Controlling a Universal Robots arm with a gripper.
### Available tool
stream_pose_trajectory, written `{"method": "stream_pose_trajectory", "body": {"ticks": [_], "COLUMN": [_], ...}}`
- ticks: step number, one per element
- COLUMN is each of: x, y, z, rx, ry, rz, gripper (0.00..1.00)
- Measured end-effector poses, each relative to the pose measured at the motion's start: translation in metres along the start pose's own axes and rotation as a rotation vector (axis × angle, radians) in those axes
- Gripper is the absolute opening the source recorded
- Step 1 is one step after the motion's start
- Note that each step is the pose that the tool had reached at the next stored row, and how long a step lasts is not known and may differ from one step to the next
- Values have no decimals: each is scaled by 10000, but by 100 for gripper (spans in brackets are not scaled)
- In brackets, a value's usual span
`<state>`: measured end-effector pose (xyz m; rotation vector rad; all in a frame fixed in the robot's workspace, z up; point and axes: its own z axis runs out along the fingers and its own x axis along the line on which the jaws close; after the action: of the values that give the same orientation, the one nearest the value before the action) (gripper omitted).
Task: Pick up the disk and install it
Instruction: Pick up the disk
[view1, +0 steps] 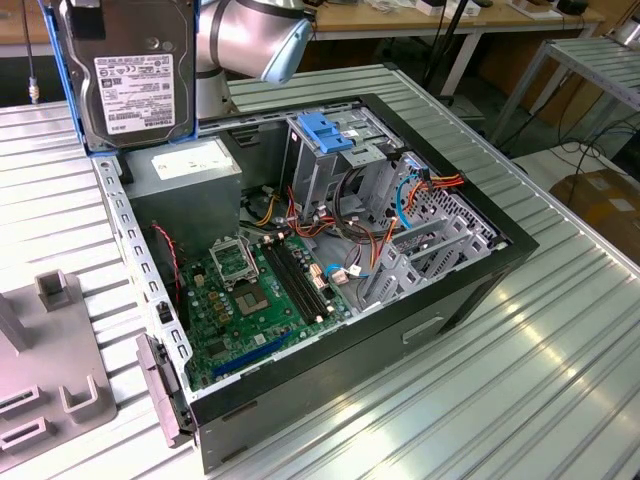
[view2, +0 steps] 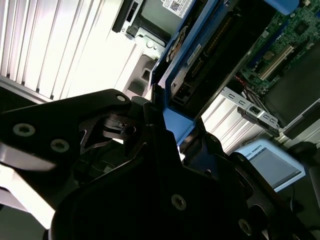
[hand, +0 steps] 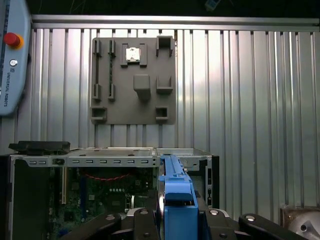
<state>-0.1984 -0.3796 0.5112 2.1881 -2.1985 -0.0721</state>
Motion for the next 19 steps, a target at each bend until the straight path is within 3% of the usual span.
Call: {"method": "stream_pose_trajectory", "body": {"ticks": [7, 10, 13, 19], "x": [-1, -1, -1, 24], "y": [-137, -255, -325, -439], "z": [-4, -9, -13, -19], "rx": [1, 1, 1, 0], "ry": [0, -1, 0, 0], "rz": [-1, -1, 0, -1], "gripper": [37, 37, 37, 37]}}
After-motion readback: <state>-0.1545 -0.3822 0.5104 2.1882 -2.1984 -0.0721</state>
